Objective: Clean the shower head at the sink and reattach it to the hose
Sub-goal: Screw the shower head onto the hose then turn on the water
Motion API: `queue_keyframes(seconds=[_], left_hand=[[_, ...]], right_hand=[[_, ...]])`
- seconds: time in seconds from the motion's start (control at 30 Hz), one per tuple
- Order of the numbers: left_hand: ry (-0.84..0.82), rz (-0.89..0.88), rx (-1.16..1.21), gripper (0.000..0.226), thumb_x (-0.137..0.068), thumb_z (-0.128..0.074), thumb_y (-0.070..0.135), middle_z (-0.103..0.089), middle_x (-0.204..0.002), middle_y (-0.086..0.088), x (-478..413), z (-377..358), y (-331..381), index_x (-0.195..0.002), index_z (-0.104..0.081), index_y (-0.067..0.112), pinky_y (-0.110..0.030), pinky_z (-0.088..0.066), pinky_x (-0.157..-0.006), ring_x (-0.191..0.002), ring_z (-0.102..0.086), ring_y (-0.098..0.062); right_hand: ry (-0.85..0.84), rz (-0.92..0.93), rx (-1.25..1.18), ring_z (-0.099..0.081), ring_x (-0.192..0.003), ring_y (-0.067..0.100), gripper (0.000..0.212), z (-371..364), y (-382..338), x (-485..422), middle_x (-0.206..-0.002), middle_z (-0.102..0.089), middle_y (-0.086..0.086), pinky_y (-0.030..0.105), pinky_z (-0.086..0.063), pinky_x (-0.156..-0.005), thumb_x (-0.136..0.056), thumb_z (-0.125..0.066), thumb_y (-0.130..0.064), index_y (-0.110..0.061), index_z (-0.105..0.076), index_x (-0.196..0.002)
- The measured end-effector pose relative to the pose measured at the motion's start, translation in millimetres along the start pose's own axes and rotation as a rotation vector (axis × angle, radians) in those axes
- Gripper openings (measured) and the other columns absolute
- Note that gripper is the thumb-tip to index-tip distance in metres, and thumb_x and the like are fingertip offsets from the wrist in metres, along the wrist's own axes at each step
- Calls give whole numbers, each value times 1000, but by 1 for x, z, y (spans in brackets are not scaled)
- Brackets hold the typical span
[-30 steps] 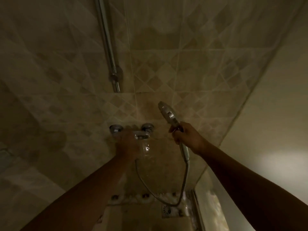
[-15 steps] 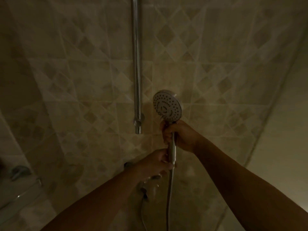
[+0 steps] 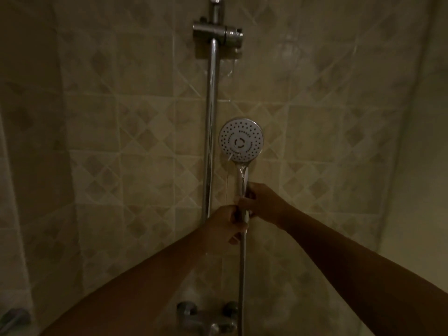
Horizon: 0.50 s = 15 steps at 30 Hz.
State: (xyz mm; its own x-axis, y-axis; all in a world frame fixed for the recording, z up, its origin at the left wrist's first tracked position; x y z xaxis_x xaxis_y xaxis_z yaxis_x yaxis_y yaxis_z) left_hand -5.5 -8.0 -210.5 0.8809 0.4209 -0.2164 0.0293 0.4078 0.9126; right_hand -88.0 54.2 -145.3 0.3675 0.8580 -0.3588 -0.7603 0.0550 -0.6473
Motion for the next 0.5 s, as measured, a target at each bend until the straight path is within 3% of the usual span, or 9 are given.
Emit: queue_keyframes(seconds=[0.13,0.23,0.3,0.4,0.5], left_hand=[[33,-91,-56,23,-95,-63,9,-70,-89,0,-19,18,50,-96,-60,32,-27,-57,-60,-72,-69,-13],[40,-148,-71,25,-96,-61,5,-66,-79,0,-29,31,82,-94,-62,30,-25,-56,-53,-60,-66,-7],[45,-167,-93,25,-97,-58,0,-64,-77,-2,-37,40,100,-96,-63,25,-26,-57,-53,-58,-65,-10],[52,-202,-96,18,-97,-59,2,-63,-79,-4,-46,52,129,-102,-61,20,-31,-59,-53,-61,-65,-17],[102,-245,-109,10,-96,-61,8,-65,-79,-5,-56,66,157,-100,-64,17,-32,-59,-53,-61,-68,-18]], right_hand=[[85,-1,118,-68,-84,22,31,35,-29,-17,-99,-66,8,33,-60,-68,-89,-69,-31,-9,-59,-108],[53,-6,107,-70,-75,18,19,55,-48,-28,-94,-68,7,27,-59,-57,-91,-67,-32,-16,-59,-98],[44,3,126,-71,-74,20,15,67,-61,-36,-92,-71,9,29,-61,-58,-93,-65,-30,-16,-60,-95],[100,8,149,-74,-79,29,25,91,-83,-50,-93,-72,16,38,-63,-67,-93,-65,-28,-5,-61,-102],[165,42,149,-74,-78,33,23,116,-108,-62,-89,-73,20,45,-62,-74,-92,-67,-26,-3,-63,-94]])
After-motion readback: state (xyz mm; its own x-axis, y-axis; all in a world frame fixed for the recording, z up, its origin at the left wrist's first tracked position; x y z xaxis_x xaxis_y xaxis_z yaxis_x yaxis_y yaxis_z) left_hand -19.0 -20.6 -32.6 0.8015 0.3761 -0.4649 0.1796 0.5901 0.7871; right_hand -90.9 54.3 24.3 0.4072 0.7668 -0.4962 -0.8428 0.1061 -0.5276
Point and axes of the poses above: each hand's wrist, its own x-axis away from the middle knuckle, its own z-axis out of the back of the hand, y = z × x, the point moved 7 cm from there along -x, towards the middle knuckle
